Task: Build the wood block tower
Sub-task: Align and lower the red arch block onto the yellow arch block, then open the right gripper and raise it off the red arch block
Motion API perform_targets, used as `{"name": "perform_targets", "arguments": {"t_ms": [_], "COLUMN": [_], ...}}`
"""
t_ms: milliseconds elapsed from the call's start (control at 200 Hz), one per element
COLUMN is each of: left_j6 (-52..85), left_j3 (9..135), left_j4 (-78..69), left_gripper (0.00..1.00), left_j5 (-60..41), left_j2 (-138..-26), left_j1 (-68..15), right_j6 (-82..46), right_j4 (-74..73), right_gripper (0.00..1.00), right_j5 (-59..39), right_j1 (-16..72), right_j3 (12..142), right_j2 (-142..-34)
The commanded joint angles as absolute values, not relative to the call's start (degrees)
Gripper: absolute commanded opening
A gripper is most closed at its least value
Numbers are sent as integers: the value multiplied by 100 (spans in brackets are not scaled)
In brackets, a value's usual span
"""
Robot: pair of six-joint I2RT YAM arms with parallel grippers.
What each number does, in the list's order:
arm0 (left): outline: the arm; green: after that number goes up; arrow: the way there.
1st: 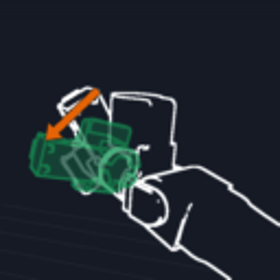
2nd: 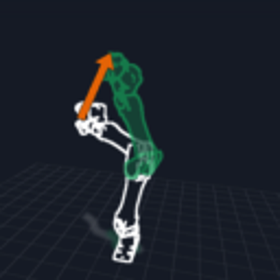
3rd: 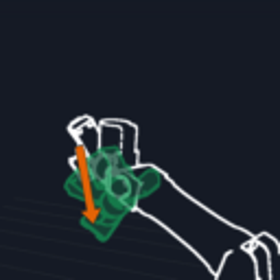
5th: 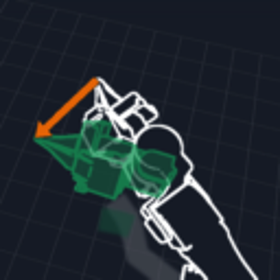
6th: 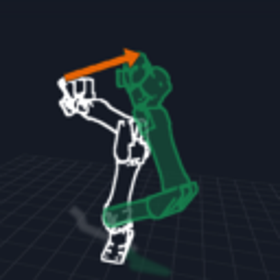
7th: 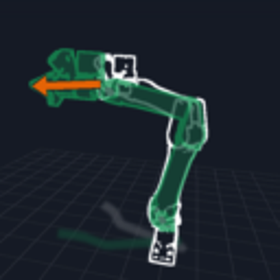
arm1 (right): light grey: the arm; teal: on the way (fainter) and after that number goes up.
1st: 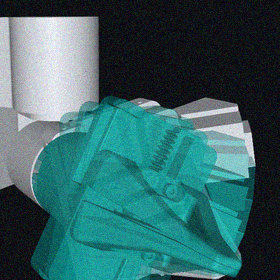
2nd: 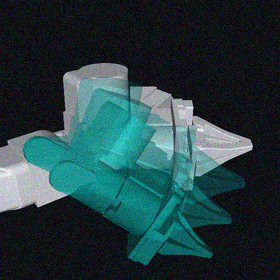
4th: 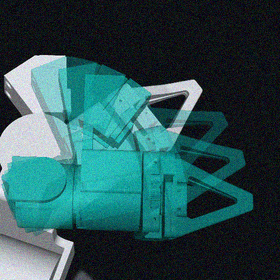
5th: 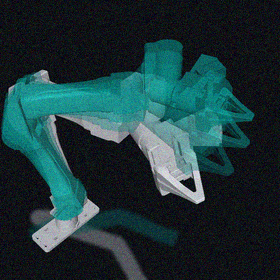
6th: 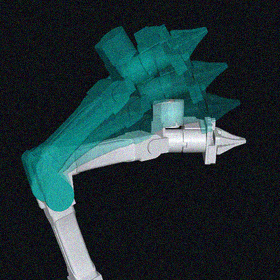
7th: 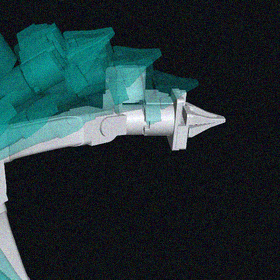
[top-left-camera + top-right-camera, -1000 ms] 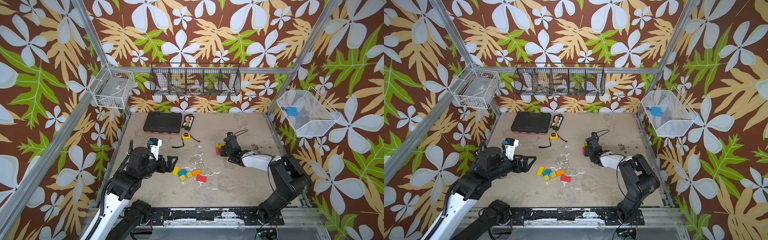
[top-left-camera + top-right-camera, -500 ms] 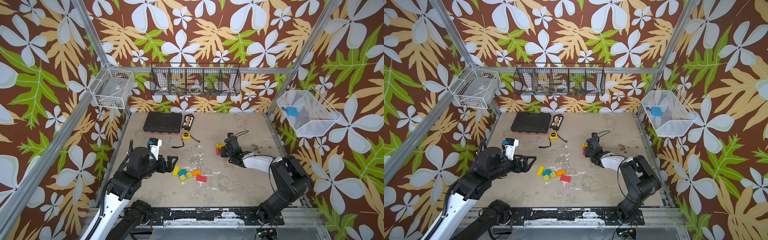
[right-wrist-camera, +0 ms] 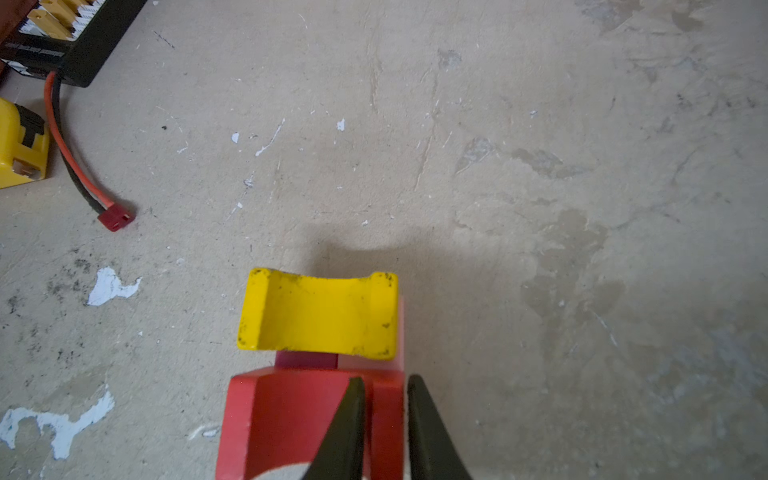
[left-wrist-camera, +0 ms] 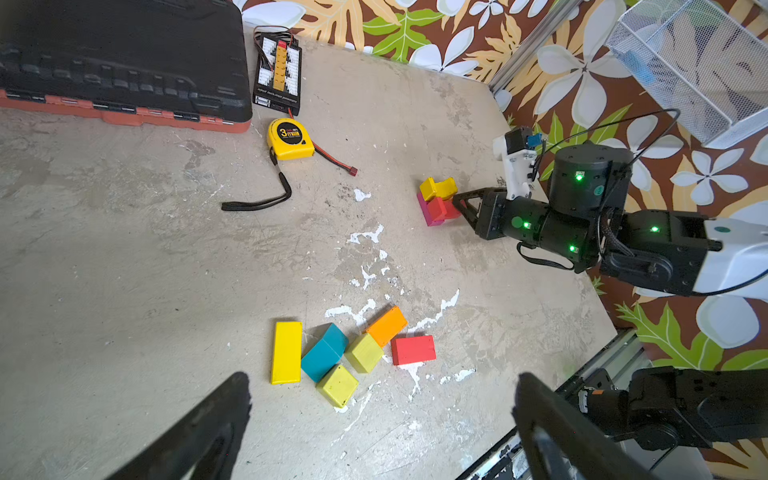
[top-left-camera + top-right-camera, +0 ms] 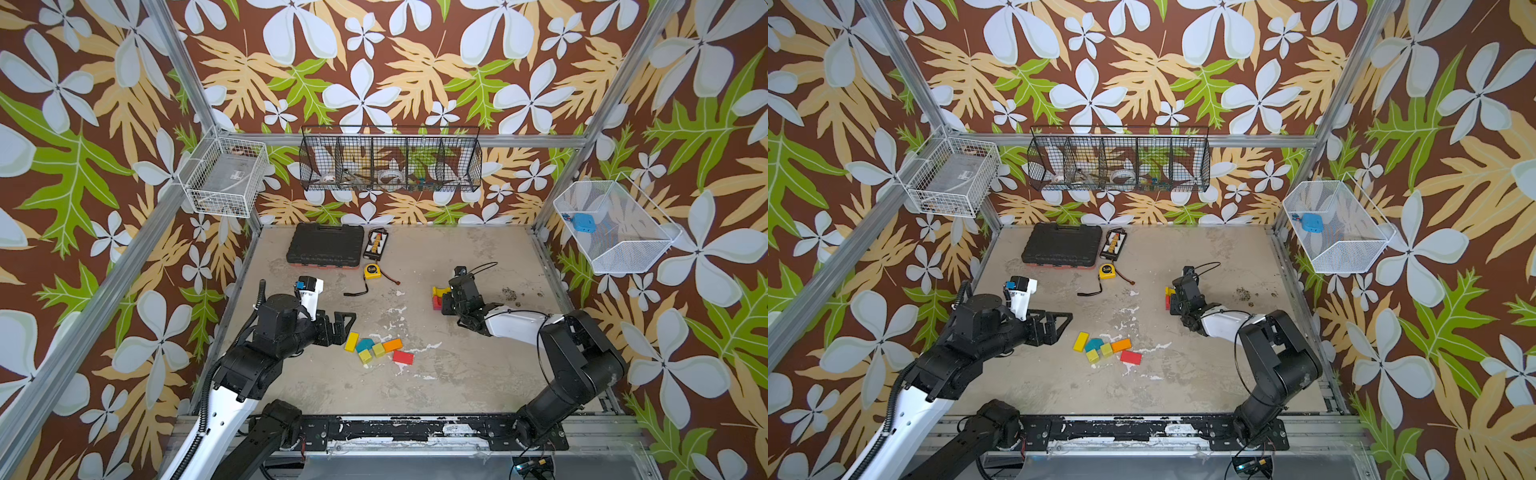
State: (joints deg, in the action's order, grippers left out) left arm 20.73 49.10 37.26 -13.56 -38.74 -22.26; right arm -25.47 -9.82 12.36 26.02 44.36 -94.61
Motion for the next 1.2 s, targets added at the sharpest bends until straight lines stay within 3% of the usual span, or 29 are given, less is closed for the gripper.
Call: {"name": "perform_targets", "arguments": {"t_ms": [0, 355, 636, 1192], "left_j6": [2057, 2057, 2057, 2057], "left_j3": [4920, 4920, 4922, 4920], "left_j4": [3653, 3648, 3656, 3656], "left_gripper": [100, 100, 100, 100], "left_j5": [-1327, -1327, -1319, -1327], "left_j2": [-3867, -3873, -3878, -3897], "left_j1": [-2237, -2232, -2232, -2235], "right_j6": [-2562, -2568, -2657, -2366], "right_j4": [-1020, -982, -408, 973], "right_gripper": [25, 27, 44, 38], "right_j5": [1301, 1275, 1543, 1422], "right_j1": [2603, 2606, 2568, 2533], "right_j3": [4456, 4512, 5007, 7069], "right_j2": [-9469, -9409, -9212, -10490]}}
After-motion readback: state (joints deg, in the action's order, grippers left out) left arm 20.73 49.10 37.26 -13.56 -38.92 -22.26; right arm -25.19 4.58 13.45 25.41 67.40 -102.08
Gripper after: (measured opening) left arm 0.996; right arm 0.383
